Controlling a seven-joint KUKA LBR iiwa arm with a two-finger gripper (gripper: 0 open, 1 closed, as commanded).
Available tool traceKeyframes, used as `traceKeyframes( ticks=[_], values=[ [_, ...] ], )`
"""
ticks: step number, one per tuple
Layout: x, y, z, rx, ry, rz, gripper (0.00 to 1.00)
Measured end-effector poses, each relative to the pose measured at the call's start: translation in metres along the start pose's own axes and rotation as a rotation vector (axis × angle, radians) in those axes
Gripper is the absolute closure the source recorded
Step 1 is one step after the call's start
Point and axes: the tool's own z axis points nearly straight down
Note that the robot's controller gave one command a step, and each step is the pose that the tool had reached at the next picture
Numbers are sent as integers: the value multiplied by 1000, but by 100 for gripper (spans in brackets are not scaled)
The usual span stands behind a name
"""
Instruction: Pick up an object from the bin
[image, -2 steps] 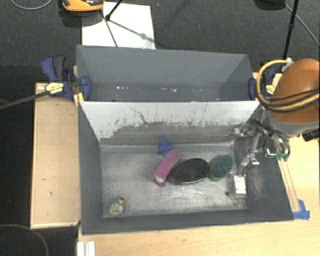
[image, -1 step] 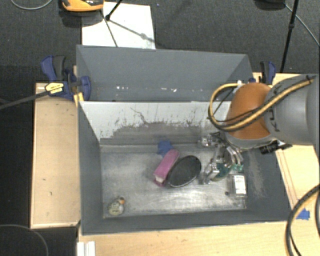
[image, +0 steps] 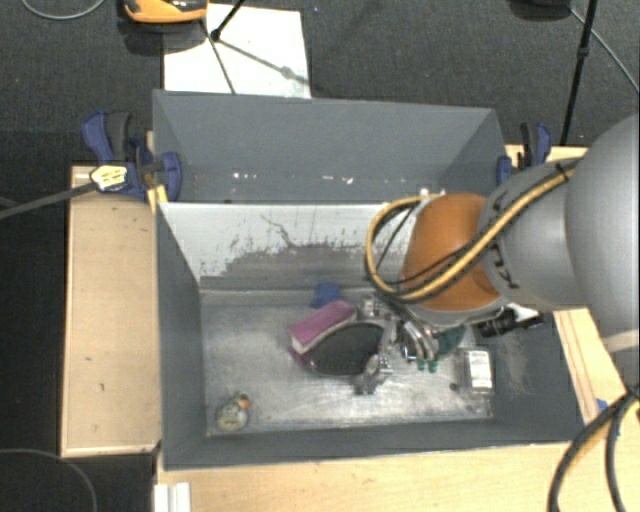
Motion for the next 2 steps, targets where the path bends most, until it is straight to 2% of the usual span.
traceKeyframes(
  ticks=[1, 2],
  values=[
    [0, -4, 0, 3, 7, 1, 100],
    [7, -13, -131, 3, -7, -164, 100]
  ],
)
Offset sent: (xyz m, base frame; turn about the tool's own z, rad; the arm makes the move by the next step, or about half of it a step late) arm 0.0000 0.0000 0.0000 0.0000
